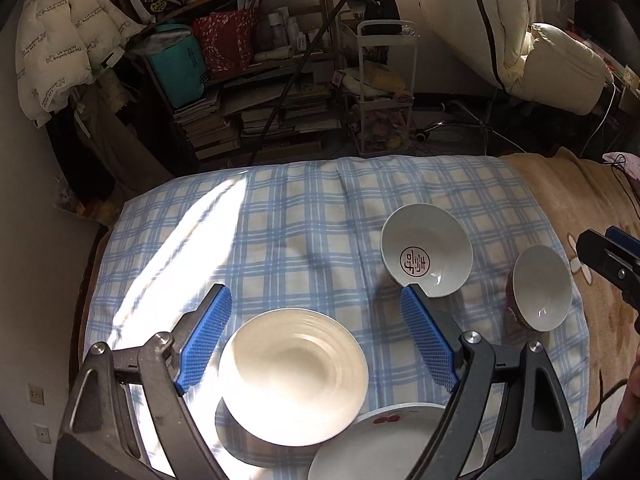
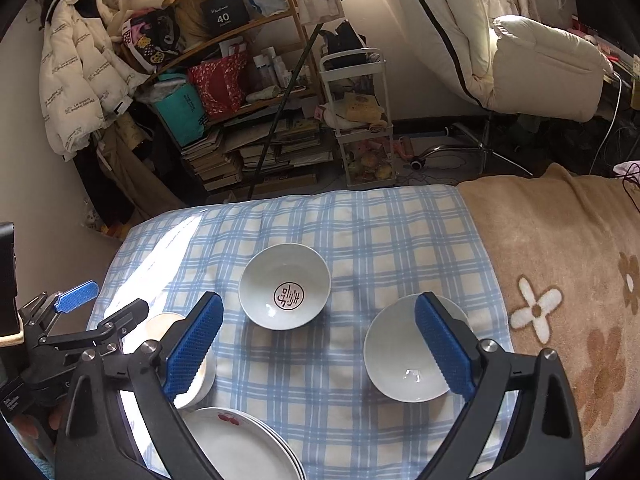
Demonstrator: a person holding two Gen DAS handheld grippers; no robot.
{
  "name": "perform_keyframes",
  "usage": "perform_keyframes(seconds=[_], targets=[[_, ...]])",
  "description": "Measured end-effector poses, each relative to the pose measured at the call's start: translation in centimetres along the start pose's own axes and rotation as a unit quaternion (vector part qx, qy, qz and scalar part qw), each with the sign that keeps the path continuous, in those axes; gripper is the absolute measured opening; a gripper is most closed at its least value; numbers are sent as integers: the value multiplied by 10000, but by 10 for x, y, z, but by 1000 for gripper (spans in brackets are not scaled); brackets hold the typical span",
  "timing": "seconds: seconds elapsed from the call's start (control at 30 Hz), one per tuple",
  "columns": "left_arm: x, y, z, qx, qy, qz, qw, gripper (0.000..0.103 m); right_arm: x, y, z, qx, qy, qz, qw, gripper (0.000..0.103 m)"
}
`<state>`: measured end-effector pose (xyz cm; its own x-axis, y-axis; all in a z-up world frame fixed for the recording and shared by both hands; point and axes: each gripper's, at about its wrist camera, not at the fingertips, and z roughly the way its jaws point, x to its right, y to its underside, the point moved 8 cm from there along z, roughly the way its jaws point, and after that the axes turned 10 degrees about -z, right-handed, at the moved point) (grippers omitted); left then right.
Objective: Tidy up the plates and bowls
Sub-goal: 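Move both tools to the white bowl with the red character logo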
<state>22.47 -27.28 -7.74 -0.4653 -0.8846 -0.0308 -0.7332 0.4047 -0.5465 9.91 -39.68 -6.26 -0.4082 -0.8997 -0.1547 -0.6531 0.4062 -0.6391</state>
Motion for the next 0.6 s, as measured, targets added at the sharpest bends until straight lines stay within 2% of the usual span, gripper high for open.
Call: perform_keyframes(seconds=[0.17, 0.4, 0.6], targets=[[0, -2, 21, -157, 159, -221, 9995, 85, 12, 2, 9, 69, 15, 98, 9999, 101], [13, -9, 29, -105, 100, -107, 9998, 85, 25, -5, 18, 284, -40, 210, 9994, 101], [29, -10, 45, -228, 81, 10, 9997, 85, 34, -12, 30, 341, -163, 346, 9987, 101]])
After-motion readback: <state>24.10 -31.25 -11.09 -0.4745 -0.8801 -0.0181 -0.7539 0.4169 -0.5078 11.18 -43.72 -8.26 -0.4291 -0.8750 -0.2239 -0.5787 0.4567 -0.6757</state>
